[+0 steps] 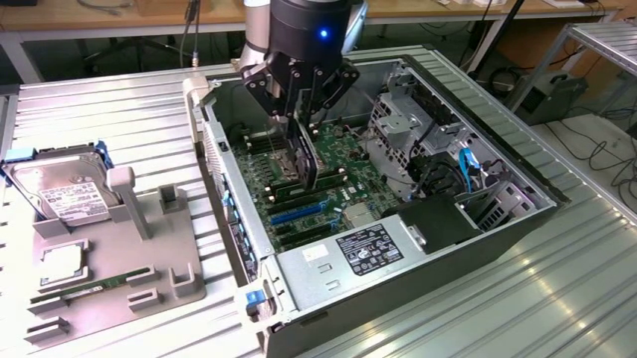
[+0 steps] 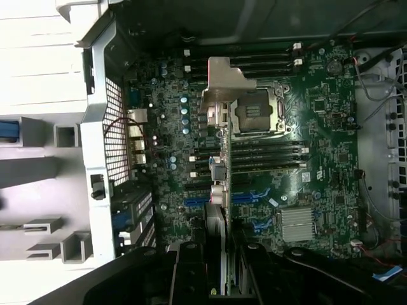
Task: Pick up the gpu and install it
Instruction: 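Pick up the gpu and move the gpu toward the slot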
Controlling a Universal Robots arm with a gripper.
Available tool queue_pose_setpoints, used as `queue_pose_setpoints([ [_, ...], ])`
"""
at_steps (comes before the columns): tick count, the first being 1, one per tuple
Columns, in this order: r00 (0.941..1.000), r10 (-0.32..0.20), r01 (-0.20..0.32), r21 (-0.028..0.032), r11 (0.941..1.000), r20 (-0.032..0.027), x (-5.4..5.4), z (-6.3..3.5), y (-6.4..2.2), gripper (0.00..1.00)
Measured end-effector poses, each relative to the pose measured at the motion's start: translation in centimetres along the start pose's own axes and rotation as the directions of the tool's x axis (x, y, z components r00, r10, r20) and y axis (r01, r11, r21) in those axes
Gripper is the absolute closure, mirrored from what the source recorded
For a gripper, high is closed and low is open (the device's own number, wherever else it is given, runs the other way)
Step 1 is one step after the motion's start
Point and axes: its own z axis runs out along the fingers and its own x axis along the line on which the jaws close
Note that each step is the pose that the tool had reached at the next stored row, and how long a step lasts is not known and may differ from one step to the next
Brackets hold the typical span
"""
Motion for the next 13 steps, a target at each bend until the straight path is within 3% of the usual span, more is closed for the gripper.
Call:
queue_pose_setpoints([
  [13,1.0,0.0,0.0,0.0001,1.0,-0.0001,-0.51,0.23,0.03,0.74],
])
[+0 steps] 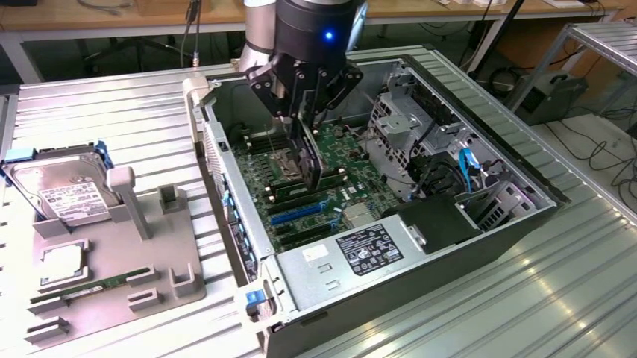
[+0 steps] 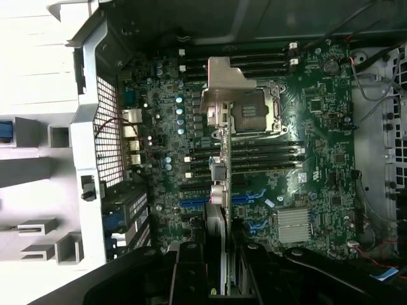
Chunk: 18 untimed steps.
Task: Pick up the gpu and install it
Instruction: 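Pick up the gpu and move the gpu toward the slot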
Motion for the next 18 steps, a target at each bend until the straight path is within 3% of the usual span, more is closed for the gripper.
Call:
queue_pose_setpoints([
  [18,1.0,0.0,0.0,0.0002,1.0,-0.0001,-1.2,0.78,0.07,0.74],
])
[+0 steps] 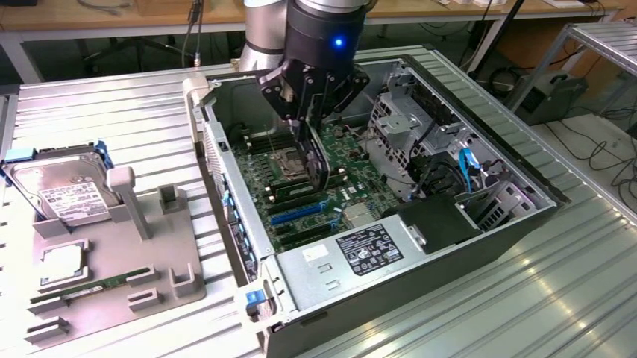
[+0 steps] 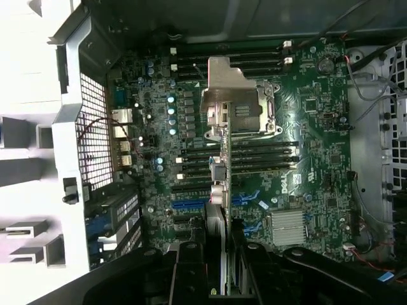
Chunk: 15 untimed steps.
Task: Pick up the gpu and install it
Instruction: 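Pick up the gpu and move the gpu toward the slot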
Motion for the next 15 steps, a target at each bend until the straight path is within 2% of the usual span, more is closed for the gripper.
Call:
queue_pose_setpoints([
  [6,1.0,0.0,0.0,0.0001,1.0,0.0001,-1.2,0.22,0.08,0.74],
  [15,1.0,0.0,0.0,0.0001,1.0,0.0001,-2.4,0.61,0.16,0.74],
])
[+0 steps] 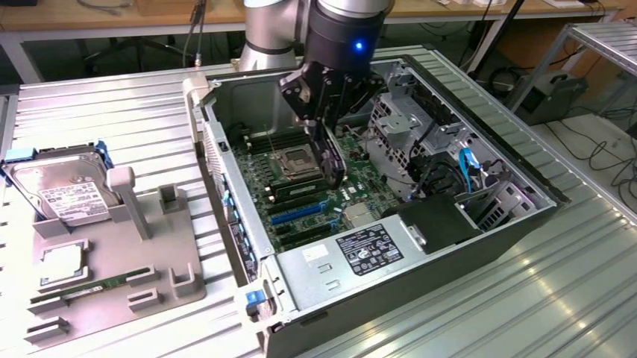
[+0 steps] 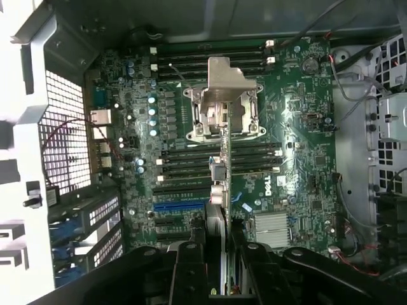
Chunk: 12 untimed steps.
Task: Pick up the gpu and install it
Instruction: 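Pick up the gpu and move the gpu toward the slot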
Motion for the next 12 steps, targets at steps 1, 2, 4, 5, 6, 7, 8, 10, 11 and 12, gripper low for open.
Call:
queue_pose_setpoints([
  [1,1.0,0.0,0.0,0.0,1.0,0.0001,-0.1,0.04,0.0,0.74],
  [2,1.0,0.0,0.0,0.0001,1.0,0.0,-0.2,0.08,0.01,0.74],
  [4,1.0,0.0,0.0,0.0003,1.0,0.0,-0.4,0.16,0.03,0.74],
  [5,1.0,0.0,0.0,0.0002,1.0,0.0,-0.5,0.2,0.04,0.74],
  [6,1.0,0.0,0.0,0.0003,1.0,0.0,-0.7,0.24,0.05,0.74],
  [7,1.0,0.0,0.0,0.0003,1.0,0.0,-0.8,0.28,0.06,0.74],
  [8,1.0,0.0,0.0,0.0003,1.0,-0.0001,-0.9,0.31,0.07,0.74],
  [10,1.0,0.0,0.0,0.0003,1.0,0.0,-1.2,0.4,0.09,0.74],
  [11,1.0,0.0,0.0,0.0002,1.0,0.0,-1.4,0.46,0.1,0.74],
  [12,1.0,0.0,0.0,0.0003,1.0,0.0,-1.6,0.5,0.11,0.74],
])
